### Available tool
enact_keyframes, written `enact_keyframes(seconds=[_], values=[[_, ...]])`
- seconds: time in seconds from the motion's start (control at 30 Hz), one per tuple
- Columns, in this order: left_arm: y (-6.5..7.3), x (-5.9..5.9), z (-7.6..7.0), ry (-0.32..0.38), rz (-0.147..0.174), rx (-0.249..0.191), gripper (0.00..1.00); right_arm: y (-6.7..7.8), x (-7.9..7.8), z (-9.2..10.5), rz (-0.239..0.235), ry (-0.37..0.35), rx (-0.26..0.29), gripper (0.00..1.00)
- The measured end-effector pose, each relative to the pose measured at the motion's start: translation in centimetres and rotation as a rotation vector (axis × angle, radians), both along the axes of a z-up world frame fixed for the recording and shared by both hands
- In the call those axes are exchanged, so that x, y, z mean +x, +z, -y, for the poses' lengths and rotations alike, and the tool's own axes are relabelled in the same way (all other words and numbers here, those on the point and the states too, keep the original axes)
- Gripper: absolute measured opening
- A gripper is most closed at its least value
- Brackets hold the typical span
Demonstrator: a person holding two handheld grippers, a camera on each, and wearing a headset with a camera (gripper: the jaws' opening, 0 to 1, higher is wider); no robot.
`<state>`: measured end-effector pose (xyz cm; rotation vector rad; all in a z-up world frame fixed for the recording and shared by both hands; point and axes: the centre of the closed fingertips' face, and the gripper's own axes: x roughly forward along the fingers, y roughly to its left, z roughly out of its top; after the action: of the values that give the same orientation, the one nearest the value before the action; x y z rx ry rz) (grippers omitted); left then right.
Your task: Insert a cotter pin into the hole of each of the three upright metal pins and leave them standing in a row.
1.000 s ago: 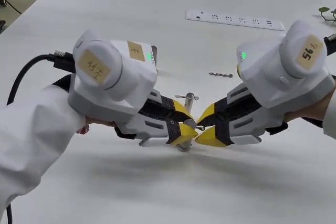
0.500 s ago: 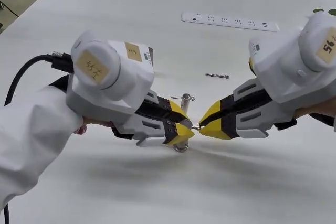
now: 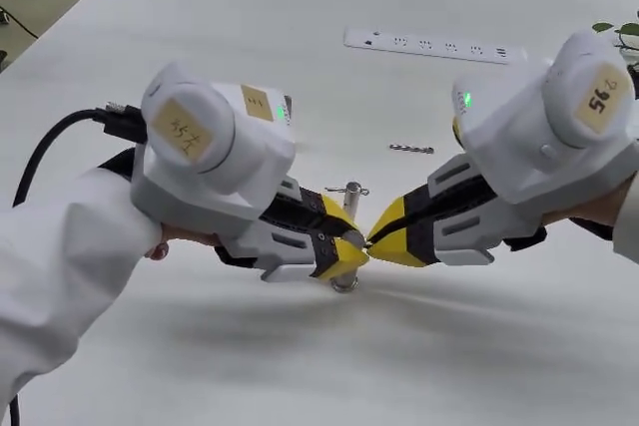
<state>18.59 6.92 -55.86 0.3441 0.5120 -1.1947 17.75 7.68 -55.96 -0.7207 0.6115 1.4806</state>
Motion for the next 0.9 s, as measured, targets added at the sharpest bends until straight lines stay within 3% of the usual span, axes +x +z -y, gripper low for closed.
enact_keyframes(seconds=[0.1,0.23,0.33,0.5,0.57,0.6,0.63,0.73,0.9], values=[[-0.1,0.1,-0.4,0.016,0.003,0.007,0.14,0.3,-0.2,-0.1,-0.009,-0.004,0.014,0.05],[0.2,-0.1,-0.7,0.025,0.012,-0.035,0.34,0.2,0.0,0.0,0.005,-0.011,0.008,0.15],[0.7,-0.5,-1.1,0.047,0.013,-0.08,0.46,0.2,-0.1,-0.1,0.01,-0.015,0.01,0.16],[0.0,-1.8,-1.9,0.047,0.003,-0.061,0.5,0.2,-0.3,-0.6,0.007,-0.026,0.018,0.18],[0.1,-3.2,-1.5,0.012,-0.048,-0.103,0.57,-0.1,-0.4,-0.9,0.005,-0.023,0.014,0.19],[0.2,-3.3,-1.5,0.016,-0.032,-0.106,0.64,-0.2,-0.5,-1.0,0.003,-0.023,0.016,0.19],[0.3,-3.5,-1.5,0.016,-0.031,-0.112,0.74,-0.3,-0.5,-1.1,0.001,-0.026,0.016,0.19],[0.4,-3.7,-1.6,0.036,-0.031,-0.126,0.93,-0.8,-0.3,-1.4,-0.008,-0.036,0.022,0.18],[0.1,-3.4,-2.2,0.081,-0.038,-0.115,0.99,-1.3,0.0,-1.8,-0.011,-0.043,0.017,0.17]])
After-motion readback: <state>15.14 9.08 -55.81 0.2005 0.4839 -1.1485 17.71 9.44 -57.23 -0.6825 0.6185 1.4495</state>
